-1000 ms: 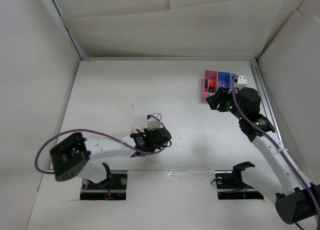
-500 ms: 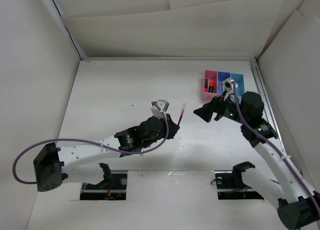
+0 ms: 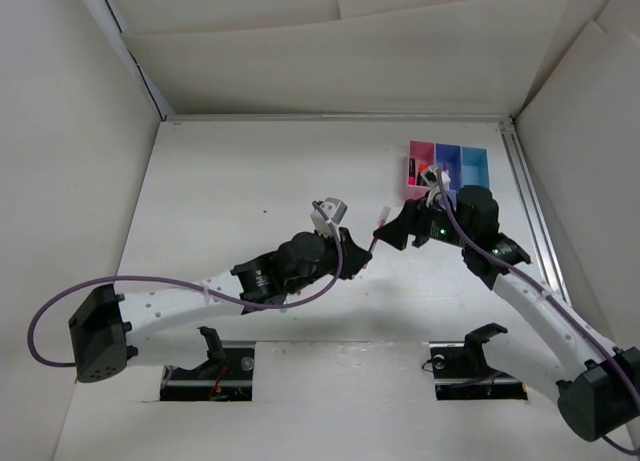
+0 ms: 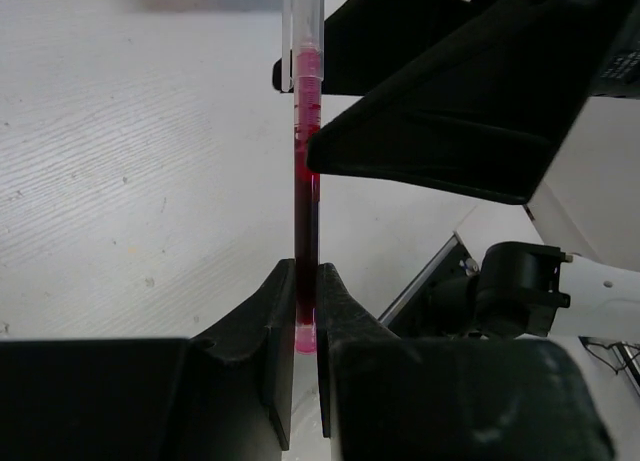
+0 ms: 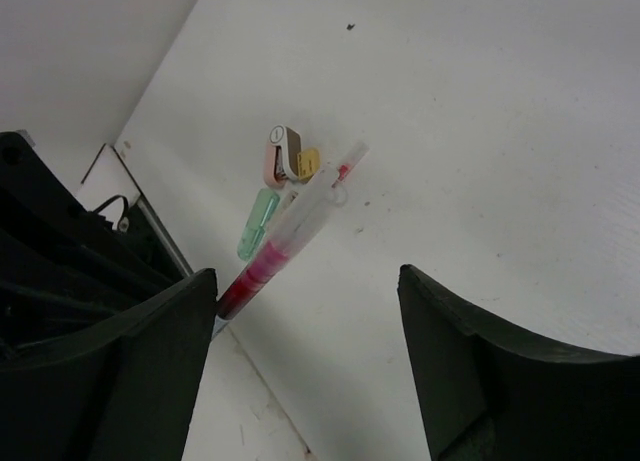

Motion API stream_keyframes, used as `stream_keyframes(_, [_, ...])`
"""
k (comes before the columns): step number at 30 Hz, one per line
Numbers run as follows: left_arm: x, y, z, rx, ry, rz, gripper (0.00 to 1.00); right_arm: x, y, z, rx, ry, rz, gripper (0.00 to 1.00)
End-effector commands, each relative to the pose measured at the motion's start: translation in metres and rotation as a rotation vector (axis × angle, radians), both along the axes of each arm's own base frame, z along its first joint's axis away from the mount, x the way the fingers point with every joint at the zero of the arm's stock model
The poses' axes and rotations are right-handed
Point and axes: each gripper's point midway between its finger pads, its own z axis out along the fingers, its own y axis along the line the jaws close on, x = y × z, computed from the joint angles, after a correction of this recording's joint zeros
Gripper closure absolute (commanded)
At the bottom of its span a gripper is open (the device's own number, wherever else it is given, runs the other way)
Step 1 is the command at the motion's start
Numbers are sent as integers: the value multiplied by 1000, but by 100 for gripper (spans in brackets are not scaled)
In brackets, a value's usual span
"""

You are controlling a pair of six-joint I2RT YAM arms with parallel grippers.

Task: Sort the stationery into containers
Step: Pick up the pen from the center of the board, then place the pen in the storage box.

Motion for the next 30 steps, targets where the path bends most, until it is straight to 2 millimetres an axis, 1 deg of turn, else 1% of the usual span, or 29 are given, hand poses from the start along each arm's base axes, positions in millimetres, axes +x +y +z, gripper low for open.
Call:
stream_keyframes(1, [1,-13,40,-103,-54,-33,100,7,13,15,59,-61,19,23])
stream_keyframes(2, [2,-14,43,-111,-58,-33,100,10,14,14,60,-64,19,28])
stream_keyframes(3, [0,-14,43,-112,-56,-42,100,8,17,16,65,-73,30,30])
stream_keyframes(4, [-3,-16,43,-112,-56,-51,100,9,18,11,68,-57,27,32])
stream_keyframes(5, [-2,-18,41,-111,-55,-51,100,10,19,11,74,-49,24,39])
stream_keyframes(7, [-4,-19,41,-112,-53,-61,100,10,21,14,92,-60,31,45])
stream_keyframes(8, [-4,-20,37,-104,-49,-61,100,9,24,11,89,-51,41,53])
stream_keyframes(9, [-4,-20,37,-103,-49,-61,100,9,24,11,89,-51,41,69])
stream_keyframes(11, [-3,-20,39,-112,-53,-61,100,9,24,11,94,-44,39,79])
stream_keyframes(12, [-3,-20,39,-112,-53,-61,100,11,23,11,91,-45,27,90])
stream_keyframes(15, [-3,-22,35,-102,-48,-61,100,9,24,14,98,-49,21,100])
stream_keyframes(16, [-1,-20,33,-93,-47,-50,100,11,23,14,95,-51,10,100])
stream_keyframes(20, [2,-19,33,-96,-44,-28,88,17,19,16,94,-58,-40,100])
stream_keyframes(21, [2,-18,31,-86,-39,-28,72,20,18,20,96,-68,-50,100])
stream_keyframes(22, [2,-19,35,-90,-52,-30,62,22,16,20,95,-68,-61,100])
stream_keyframes(23, [3,-16,30,-68,-45,-20,55,24,14,23,93,-71,-74,100])
stream_keyframes(24, [2,-16,34,-74,-52,-11,49,34,5,23,82,-83,-118,100])
stream_keyframes(25, [3,-13,37,-76,-65,-3,36,40,0,34,88,-103,-142,100])
stream_keyframes(26, [2,-10,43,-87,-70,-3,32,47,-5,37,81,-115,-166,100])
stream_keyframes(27, [5,-4,42,-71,-79,22,30,58,-16,34,54,-112,-217,100])
stream_keyframes(28, [6,0,43,-66,-81,35,30,67,-24,44,46,-134,-255,100])
stream_keyframes(30, [6,14,40,-41,-79,66,30,85,-42,41,-19,-137,-343,100])
